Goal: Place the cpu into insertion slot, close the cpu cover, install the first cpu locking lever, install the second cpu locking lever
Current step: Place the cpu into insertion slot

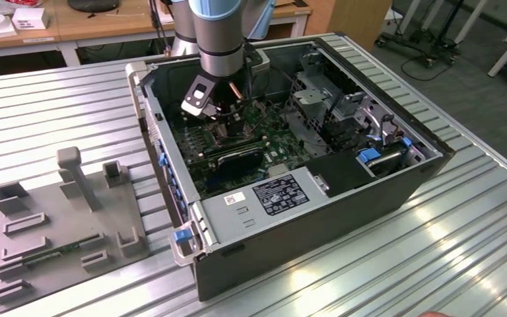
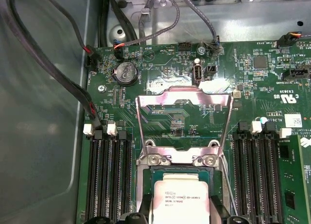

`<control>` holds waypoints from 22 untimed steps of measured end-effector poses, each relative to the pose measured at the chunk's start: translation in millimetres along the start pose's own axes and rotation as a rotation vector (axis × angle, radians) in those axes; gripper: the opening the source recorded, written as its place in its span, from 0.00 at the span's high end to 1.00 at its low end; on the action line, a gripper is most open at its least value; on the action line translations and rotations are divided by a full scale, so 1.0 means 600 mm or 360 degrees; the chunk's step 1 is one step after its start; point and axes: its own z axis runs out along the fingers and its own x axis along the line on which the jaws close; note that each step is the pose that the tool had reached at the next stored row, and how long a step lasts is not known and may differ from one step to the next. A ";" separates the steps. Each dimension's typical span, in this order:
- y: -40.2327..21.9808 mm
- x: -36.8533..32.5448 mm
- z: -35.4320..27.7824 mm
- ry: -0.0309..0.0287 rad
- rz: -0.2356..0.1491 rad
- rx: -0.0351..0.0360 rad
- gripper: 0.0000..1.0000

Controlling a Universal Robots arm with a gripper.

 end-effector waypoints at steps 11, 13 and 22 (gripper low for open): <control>0.000 0.000 0.000 0.00000 0.0000 0.0000 0.46; 0.000 0.000 0.001 0.00000 0.0000 0.0000 0.46; 0.000 0.000 0.002 -0.00001 0.0000 0.0000 0.46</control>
